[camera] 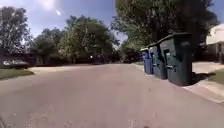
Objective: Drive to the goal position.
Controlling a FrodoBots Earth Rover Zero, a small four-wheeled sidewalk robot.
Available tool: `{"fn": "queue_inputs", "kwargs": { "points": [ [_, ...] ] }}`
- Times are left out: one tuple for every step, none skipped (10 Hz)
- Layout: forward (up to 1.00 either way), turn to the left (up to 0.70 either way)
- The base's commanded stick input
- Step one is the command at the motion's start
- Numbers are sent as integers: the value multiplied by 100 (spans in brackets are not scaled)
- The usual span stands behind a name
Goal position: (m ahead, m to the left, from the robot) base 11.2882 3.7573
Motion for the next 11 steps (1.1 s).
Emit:
{"fn": "queue_inputs", "kwargs": {
  "points": [
    [70, 0],
    [70, 0],
    [70, 0],
    [70, 0],
    [70, 0],
    [70, 0],
    [70, 0],
    [70, 0],
    [70, 0],
    [70, 0],
    [70, 0]
  ]
}}
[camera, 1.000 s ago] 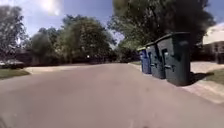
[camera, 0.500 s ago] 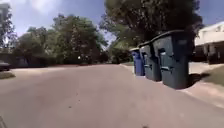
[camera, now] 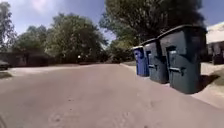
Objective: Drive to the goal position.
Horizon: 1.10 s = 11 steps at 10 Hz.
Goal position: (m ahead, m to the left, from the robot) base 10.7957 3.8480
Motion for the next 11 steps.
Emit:
{"fn": "queue_inputs", "kwargs": {
  "points": [
    [70, 0],
    [70, 0],
    [70, 0],
    [70, 0],
    [70, 0],
    [70, 0],
    [70, 0],
    [70, 0],
    [70, 0],
    [70, 0],
    [70, 0]
  ]
}}
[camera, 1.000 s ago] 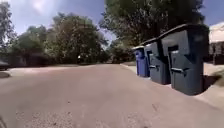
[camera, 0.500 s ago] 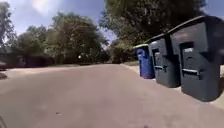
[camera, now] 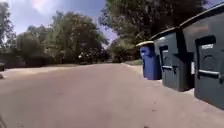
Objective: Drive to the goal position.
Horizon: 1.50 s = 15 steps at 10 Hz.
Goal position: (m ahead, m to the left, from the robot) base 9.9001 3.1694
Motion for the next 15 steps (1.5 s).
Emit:
{"fn": "queue_inputs", "kwargs": {
  "points": [
    [70, 0],
    [70, 0],
    [70, 0],
    [70, 0],
    [70, 0],
    [70, 0],
    [70, 0],
    [70, 0],
    [70, 0],
    [70, 0],
    [70, 0],
    [70, 0],
    [70, 0],
    [70, 0],
    [70, 0]
  ]
}}
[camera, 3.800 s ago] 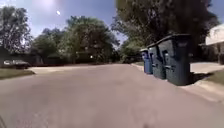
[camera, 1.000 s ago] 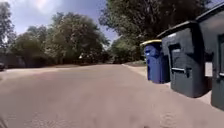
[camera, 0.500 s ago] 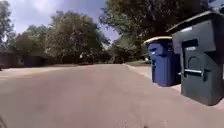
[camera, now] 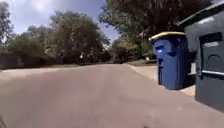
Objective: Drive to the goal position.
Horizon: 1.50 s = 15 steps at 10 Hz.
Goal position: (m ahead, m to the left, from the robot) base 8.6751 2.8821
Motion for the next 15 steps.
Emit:
{"fn": "queue_inputs", "kwargs": {
  "points": [
    [70, 0],
    [70, 0],
    [70, 0],
    [70, 0],
    [70, 0],
    [70, 0],
    [70, 0],
    [70, 0],
    [70, 0],
    [70, 0],
    [70, 0],
    [70, 0],
    [70, 0],
    [70, 0],
    [70, 0]
  ]
}}
